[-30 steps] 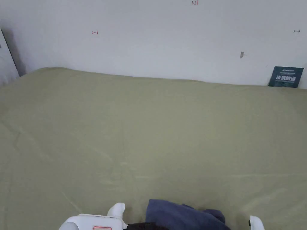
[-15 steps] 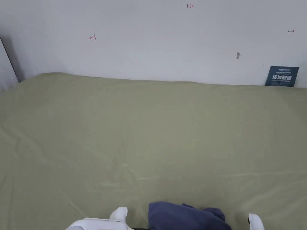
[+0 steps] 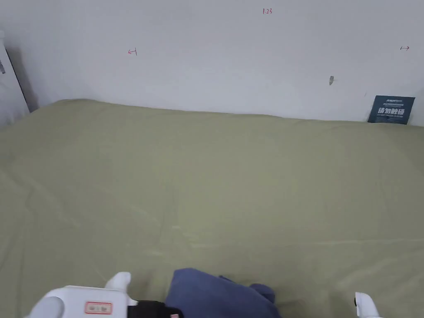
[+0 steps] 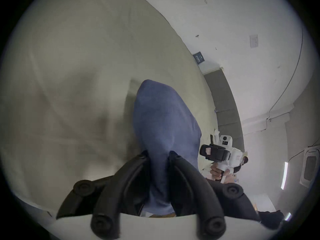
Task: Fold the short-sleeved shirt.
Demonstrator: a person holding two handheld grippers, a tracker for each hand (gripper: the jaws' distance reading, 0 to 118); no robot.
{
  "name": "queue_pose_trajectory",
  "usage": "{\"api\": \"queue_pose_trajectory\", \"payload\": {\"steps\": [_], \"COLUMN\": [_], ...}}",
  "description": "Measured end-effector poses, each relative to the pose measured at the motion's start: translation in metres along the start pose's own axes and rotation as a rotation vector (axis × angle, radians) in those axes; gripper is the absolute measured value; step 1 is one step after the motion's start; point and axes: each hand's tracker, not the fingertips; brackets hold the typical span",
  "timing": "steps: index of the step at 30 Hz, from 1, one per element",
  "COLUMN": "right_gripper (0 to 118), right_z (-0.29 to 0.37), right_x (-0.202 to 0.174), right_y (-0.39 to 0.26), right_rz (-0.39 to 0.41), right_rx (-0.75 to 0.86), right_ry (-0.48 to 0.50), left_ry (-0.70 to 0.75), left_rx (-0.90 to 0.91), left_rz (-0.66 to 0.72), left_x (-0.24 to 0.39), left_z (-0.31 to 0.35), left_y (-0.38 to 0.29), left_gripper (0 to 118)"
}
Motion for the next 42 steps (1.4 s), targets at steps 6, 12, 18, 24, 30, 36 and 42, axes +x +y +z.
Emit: {"api": "queue_pose_trajectory", "payload": {"steps": [6,12,18,24,30,36,42], "right_gripper": [0,0,0,0,0,0,0], "right_z": [-0.008,-0.012,-0.003,0.007,0.024,0.058,0.085], "right_x": [-0.010,-0.018,-0.027,-0.028,-0.050,-0.092,-0.146], "right_y": [-0.002,-0.012,-0.023,-0.027,-0.029,-0.031,-0.026], "right_rz": [0.009,0.007,0.005,0.002,0.074,0.220,0.436], "right_rx": [0.012,0.004,0.021,0.036,0.048,0.172,0.344], "right_ry": [0.001,-0.028,-0.057,-0.079,-0.071,-0.116,-0.378], "left_ry": [0.178,0.377,0.525,0.434,0.518,0.720,0.637], "left_rx": [0.078,0.200,0.252,0.366,0.533,0.638,0.625], "left_rz": [0.037,0.029,0.087,0.373,0.415,0.016,-0.420], "left_x": [-0.064,-0.103,-0.147,-0.206,-0.171,-0.104,0.046], "left_z": [0.092,0.190,0.245,0.245,0.266,0.295,0.211], "left_y": [0.041,0.090,0.114,0.090,0.050,0.049,-0.004], "left_gripper": [19,19,18,17,87,85,81]}}
